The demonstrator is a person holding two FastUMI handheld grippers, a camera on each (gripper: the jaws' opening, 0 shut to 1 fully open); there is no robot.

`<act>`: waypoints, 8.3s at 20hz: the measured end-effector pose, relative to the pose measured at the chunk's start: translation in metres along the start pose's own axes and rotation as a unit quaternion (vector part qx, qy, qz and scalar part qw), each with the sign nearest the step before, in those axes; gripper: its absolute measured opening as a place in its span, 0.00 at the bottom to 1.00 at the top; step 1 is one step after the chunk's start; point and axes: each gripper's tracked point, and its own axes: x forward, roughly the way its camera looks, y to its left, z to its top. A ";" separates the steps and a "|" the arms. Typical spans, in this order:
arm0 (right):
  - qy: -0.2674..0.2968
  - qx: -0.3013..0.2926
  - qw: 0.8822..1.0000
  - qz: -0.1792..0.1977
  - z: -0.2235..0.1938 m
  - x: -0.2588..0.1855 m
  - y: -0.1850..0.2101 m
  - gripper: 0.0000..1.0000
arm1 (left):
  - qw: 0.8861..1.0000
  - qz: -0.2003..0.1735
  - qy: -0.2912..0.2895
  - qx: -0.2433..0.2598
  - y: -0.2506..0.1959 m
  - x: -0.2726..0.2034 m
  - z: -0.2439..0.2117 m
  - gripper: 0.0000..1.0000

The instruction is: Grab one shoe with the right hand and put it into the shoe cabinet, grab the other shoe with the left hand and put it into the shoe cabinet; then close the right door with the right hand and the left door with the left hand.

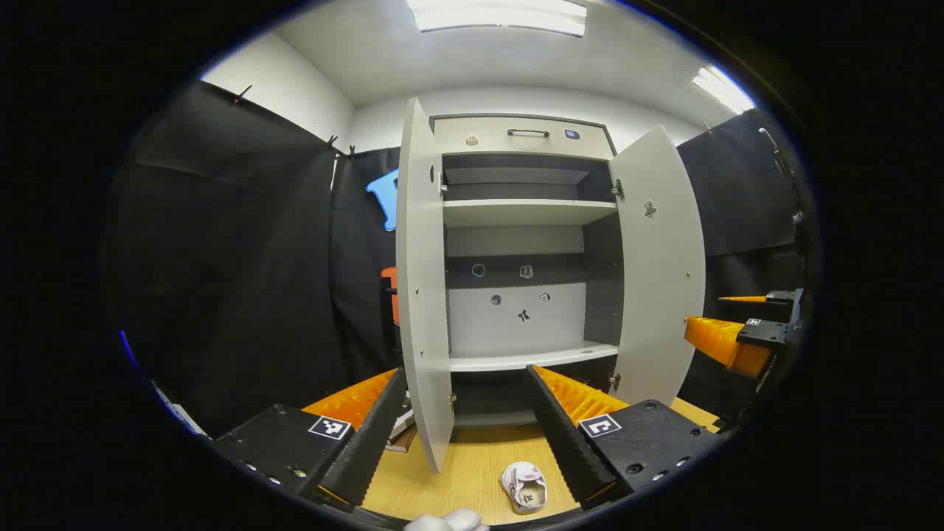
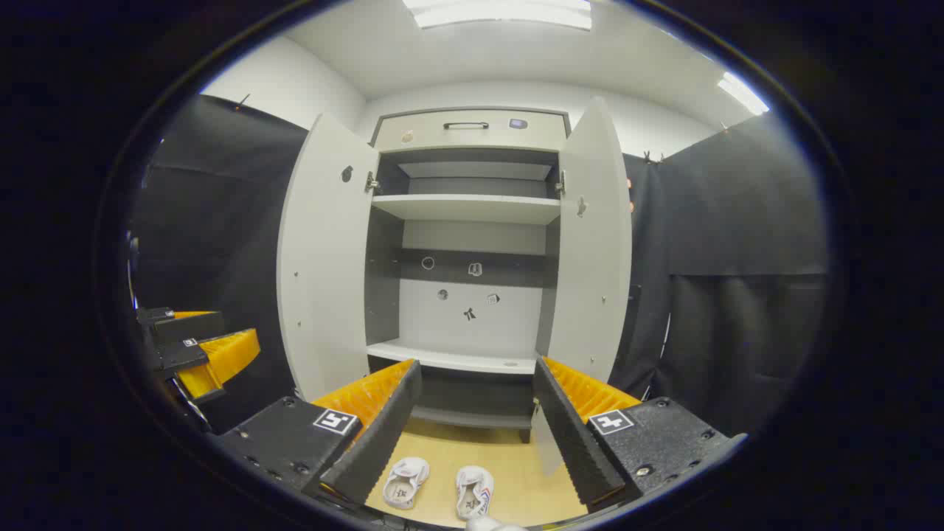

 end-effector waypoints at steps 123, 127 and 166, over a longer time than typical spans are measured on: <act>0.009 0.016 1.000 0.018 0.010 0.211 -0.012 1.00 | 0.999 0.032 0.030 -0.015 0.014 0.033 -0.044 0.96; 0.023 0.008 1.000 0.004 -0.050 0.133 -0.027 1.00 | 1.000 0.009 0.028 -0.006 0.004 0.028 -0.050 0.97; 0.202 -0.018 0.977 -0.060 -0.183 0.015 -0.091 1.00 | 0.943 -0.109 0.309 0.062 -0.113 0.155 -0.483 0.49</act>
